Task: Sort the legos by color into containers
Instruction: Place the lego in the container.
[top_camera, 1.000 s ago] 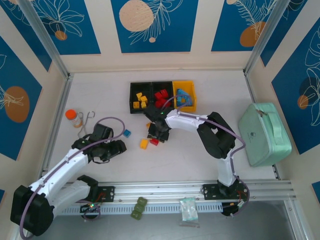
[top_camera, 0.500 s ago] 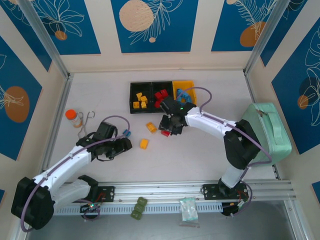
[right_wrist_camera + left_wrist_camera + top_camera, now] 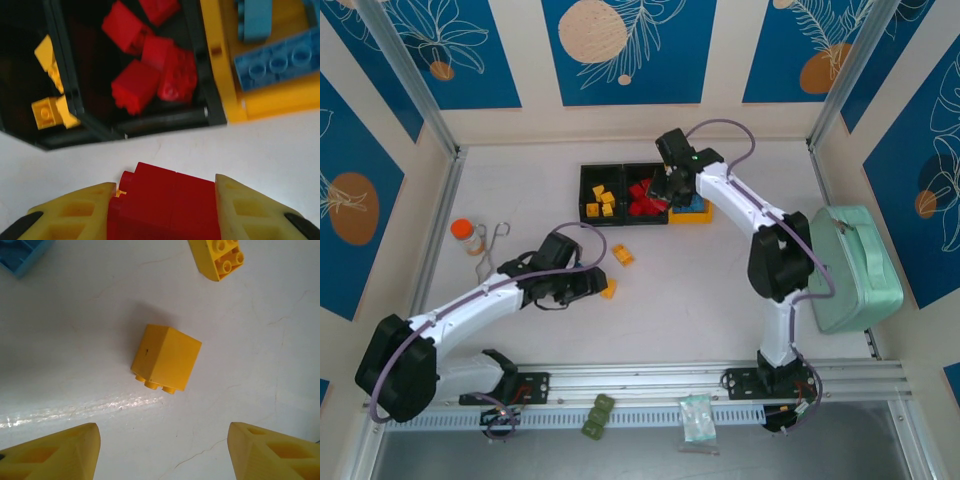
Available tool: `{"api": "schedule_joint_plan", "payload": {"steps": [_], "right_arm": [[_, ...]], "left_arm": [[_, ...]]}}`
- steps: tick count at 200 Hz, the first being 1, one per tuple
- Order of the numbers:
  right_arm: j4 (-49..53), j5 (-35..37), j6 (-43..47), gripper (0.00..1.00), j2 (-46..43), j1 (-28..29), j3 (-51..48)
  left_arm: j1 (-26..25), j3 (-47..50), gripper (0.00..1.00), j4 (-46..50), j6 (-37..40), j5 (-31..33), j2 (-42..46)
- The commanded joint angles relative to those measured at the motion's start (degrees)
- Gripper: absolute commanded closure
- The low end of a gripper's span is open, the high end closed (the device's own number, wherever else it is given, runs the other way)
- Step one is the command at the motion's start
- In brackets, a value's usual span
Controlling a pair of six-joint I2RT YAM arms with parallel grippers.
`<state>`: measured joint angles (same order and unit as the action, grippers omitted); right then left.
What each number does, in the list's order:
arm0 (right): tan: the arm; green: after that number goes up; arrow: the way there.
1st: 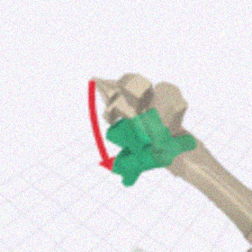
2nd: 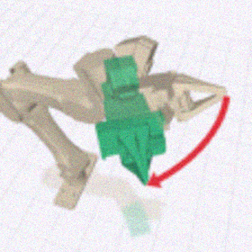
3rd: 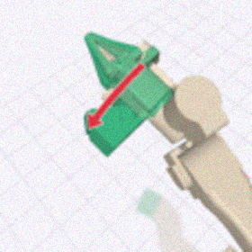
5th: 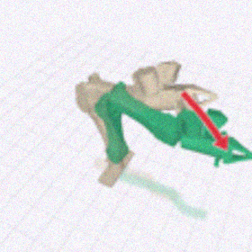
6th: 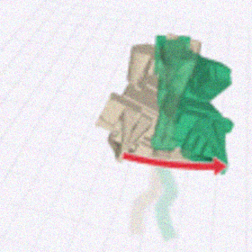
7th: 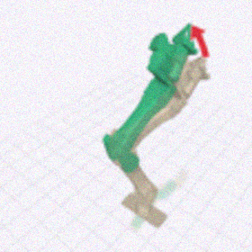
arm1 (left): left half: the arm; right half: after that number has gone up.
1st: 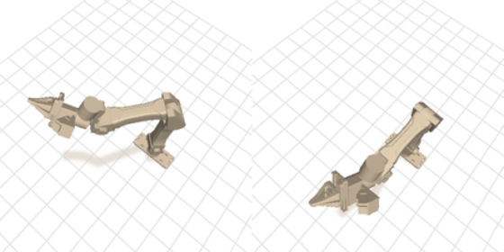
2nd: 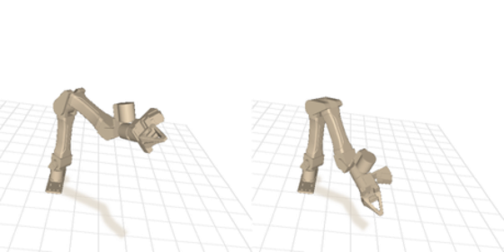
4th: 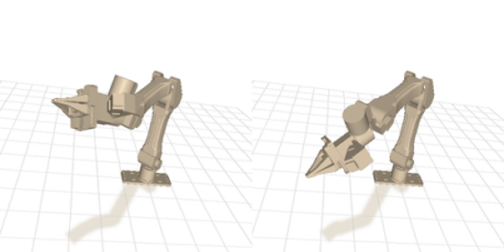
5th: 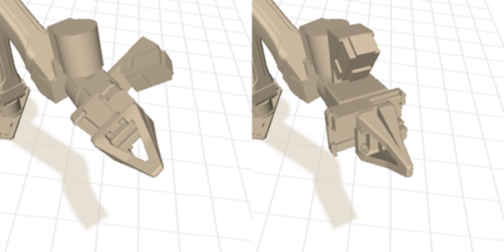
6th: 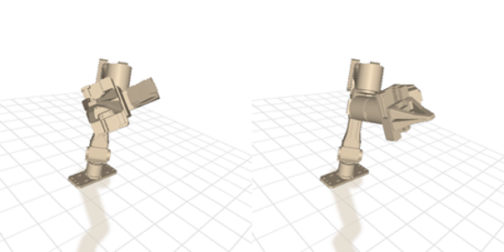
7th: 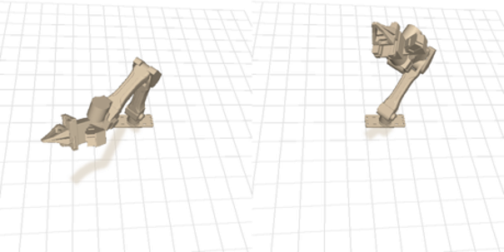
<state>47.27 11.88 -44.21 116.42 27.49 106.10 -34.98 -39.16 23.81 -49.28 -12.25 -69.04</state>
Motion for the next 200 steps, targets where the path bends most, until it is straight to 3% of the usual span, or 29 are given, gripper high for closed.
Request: {"api": "schedule_joint_plan", "payload": {"steps": [1, 46, 85, 143, 200], "right_arm": [[6.0, 0.1, 3.0, 0.67, 5.9, -0.8, 8.4], [13.7, -0.4, 4.0, 0.65, 18.6, -1.7, 27.8], [16.6, 0.0, 4.1, 0.63, 24.8, -2.1, 36.3], [17.3, 0.8, 4.1, 0.46, 26.1, -2.2, 37.5], [17.2, 1.3, 5.2, 0.36, 21.9, -1.2, 38.1]], "left_arm": [[-0.6, -1.4, 0.33, -0.3, -0.7, -0.4, -0.8], [-0.6, -1.4, 0.33, 1.0, -0.3, 0.6, -1.6], [-0.5, -1.4, 0.33, 0.8, 0.0, 0.6, -2.7], [-0.6, -2.2, 0.33, 1.3, 0.1, 1.1, -3.0], [-0.5, -3.3, 0.32, 5.1, 0.1, 4.6, 0.5]]}}
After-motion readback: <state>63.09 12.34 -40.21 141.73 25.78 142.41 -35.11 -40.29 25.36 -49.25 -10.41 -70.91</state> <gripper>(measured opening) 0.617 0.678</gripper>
